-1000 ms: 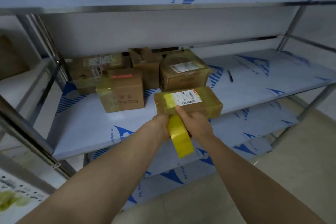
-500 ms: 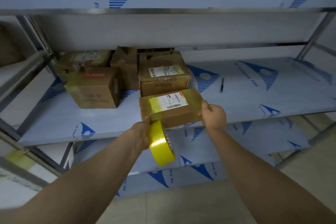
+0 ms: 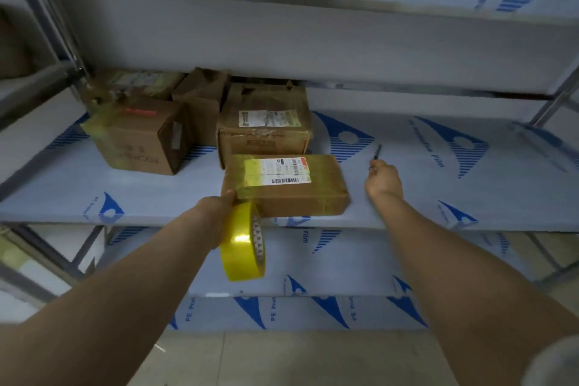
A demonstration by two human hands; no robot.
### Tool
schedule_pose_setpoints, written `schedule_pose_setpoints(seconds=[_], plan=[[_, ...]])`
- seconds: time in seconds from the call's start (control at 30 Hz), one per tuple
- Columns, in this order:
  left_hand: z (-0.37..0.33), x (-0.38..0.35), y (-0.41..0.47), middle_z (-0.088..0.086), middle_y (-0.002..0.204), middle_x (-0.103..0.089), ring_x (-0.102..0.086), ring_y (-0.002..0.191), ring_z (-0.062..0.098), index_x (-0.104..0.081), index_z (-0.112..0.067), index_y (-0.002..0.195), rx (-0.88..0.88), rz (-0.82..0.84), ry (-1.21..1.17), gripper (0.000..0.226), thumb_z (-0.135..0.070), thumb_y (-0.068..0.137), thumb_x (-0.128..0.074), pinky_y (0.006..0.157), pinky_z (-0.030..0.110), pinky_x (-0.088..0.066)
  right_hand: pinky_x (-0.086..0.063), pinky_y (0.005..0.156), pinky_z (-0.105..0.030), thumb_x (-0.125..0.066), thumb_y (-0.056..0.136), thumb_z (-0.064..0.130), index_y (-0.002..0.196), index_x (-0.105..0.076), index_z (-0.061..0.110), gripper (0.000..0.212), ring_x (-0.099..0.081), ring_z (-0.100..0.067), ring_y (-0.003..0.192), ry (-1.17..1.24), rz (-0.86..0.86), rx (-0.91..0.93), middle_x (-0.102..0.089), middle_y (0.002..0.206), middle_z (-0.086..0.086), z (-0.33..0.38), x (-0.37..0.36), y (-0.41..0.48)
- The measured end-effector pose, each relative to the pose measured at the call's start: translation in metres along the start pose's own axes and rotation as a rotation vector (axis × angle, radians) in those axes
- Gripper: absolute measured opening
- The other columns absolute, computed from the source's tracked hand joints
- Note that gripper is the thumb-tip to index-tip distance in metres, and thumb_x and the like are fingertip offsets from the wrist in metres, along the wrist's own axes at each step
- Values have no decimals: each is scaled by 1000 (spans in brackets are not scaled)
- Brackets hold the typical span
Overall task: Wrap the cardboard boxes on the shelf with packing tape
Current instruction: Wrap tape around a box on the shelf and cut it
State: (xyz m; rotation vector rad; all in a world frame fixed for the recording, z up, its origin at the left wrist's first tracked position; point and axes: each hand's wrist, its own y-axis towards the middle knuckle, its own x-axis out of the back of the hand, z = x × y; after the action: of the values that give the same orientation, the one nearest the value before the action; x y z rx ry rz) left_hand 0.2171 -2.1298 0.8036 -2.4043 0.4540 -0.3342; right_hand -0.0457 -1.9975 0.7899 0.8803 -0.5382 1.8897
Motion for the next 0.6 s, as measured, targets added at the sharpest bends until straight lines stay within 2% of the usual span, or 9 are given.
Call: schedule_pose_setpoints(seconds=[0.13, 0.23, 0.27, 0.33, 0.4, 0.43, 0.53, 0.6], plan=[[-1, -6, 2, 22, 117, -60, -58, 99, 37, -52, 3, 123, 20, -31, -11, 49, -38, 95, -54, 89, 50, -47, -30, 109, -36, -35, 100, 10, 150, -25, 15, 51, -35, -38, 133, -161, 189, 54, -26, 150, -22, -10, -3, 44], [-4, -8, -3, 22, 113, -60, -59, 93, 37, -52, 2, 121, 32, -92, -23, 48, -36, 94, -57, 88, 50, -47, -25, 112, -36, -36, 101, 20, 151, -24, 20, 52, -28, -39, 137, -206, 257, 63, -12, 154, -22, -21, -11, 72], [-4, -10, -7, 21, 107, -60, -59, 85, 35, -53, 1, 118, 27, -116, -12, 45, -36, 93, -58, 84, 49, -46, -26, 111, -37, -37, 100, 24, 149, -27, 20, 50, -28, -40, 136, -202, 259, 66, -13, 154, -22, -25, -15, 79], [-5, -15, -14, 18, 90, -58, -54, 68, 30, -52, -2, 110, 27, -166, 15, 37, -35, 94, -58, 78, 46, -44, -34, 101, -36, -43, 99, 25, 144, -33, 14, 47, -38, -37, 129, -176, 259, 69, -29, 147, -18, -31, -20, 86], [-6, -19, -19, 16, 82, -56, -52, 64, 28, -52, -2, 108, 26, -196, 18, 35, -34, 94, -57, 75, 45, -43, -39, 83, -35, -48, 97, 19, 135, -39, 6, 41, -51, -35, 114, -131, 212, 50, -49, 121, -10, -37, -21, 89], [-7, -19, -21, 16, 81, -56, -52, 64, 28, -52, -2, 108, 22, -203, 24, 36, -35, 94, -57, 75, 45, -43, -42, 80, -36, -48, 98, 15, 129, -45, 1, 34, -54, -36, 109, -150, 182, 44, -55, 113, -11, -38, -19, 88], [-8, -20, -26, 14, 76, -55, -53, 64, 28, -50, -3, 104, 35, -197, 16, 34, -35, 94, -56, 74, 45, -43, -47, 91, -45, -39, 98, 1, 115, -56, -11, 27, -57, -41, 107, -246, 126, 72, -59, 114, -28, -35, -11, 82], [-8, -20, -25, 14, 75, -54, -53, 63, 28, -51, -3, 103, 32, -198, 24, 33, -34, 95, -56, 74, 45, -43, -47, 93, -48, -38, 96, -3, 120, -51, -12, 29, -56, -42, 109, -246, 102, 57, -56, 118, -30, -32, -7, 78]])
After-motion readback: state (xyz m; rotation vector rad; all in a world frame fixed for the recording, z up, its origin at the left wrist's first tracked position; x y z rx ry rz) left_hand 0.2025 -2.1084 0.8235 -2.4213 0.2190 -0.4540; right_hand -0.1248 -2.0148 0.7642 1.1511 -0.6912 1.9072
